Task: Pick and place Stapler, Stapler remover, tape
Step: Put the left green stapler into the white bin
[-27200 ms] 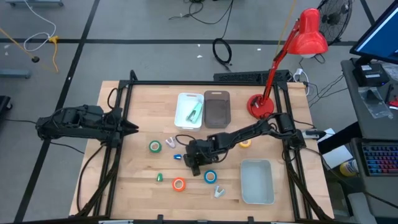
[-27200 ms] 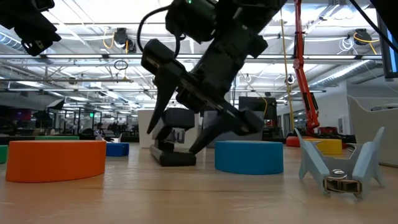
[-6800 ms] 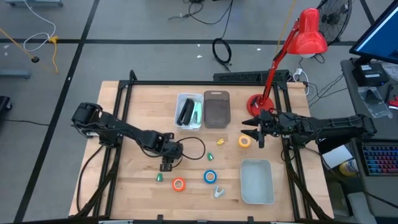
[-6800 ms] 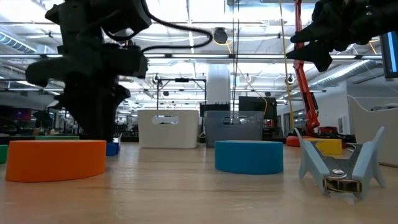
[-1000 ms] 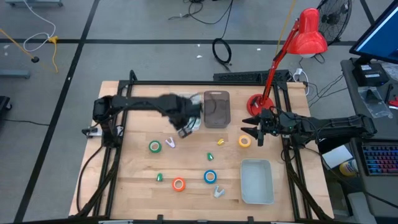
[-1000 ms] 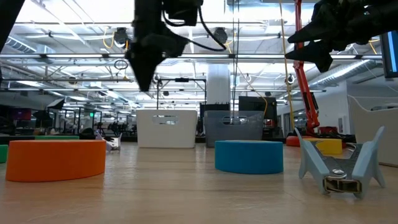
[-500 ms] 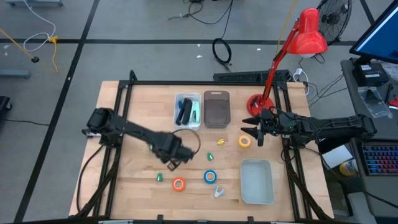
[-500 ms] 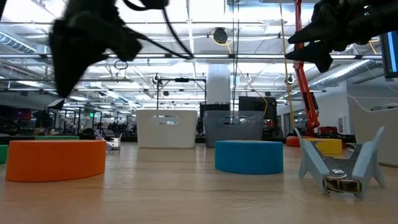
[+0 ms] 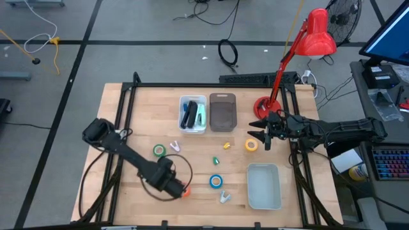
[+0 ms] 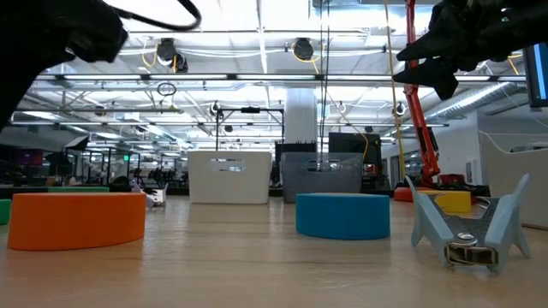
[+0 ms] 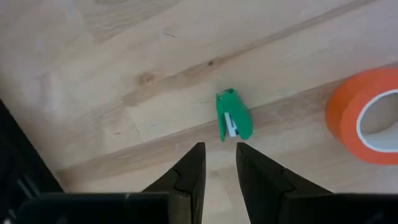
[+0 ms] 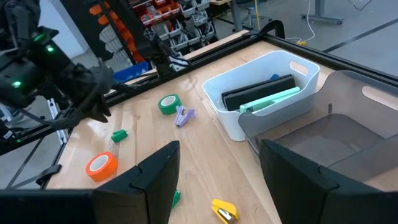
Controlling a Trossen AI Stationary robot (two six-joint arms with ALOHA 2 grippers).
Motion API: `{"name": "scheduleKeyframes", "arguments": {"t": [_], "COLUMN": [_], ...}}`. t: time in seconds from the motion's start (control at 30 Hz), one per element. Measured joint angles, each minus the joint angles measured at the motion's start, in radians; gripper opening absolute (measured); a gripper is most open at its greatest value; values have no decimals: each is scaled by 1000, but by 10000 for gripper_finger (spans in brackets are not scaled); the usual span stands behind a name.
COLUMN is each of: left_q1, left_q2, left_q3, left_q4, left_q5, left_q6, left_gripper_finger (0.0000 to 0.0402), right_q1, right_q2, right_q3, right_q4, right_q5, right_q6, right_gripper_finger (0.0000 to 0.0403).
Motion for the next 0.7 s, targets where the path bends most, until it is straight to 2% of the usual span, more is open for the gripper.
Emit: {"name": "scheduleKeyframes", "arguments": {"t": [0.23,0.37,0.53,0.7], "left_q1": [-41,-31,-10,3], "left_q2": [0,0,0,1], "left_q3": [0,0,-1,-84], "left_q4": [7,47,49,120], "left_q5": [-57,-110,-118,-100], "left_q6": [-112,-115,-135,-163], "left_gripper_finger": [101,144,210,235], "right_q1": [0,0,0,0], "right_q2": [0,0,0,0], "right_q3": [0,0,0,0], "right_q4": [1,1,1,0], "right_q5": [1,0,0,0], "right_q6": [0,0,0,0], "right_gripper_finger": [212,212,212,212]}}
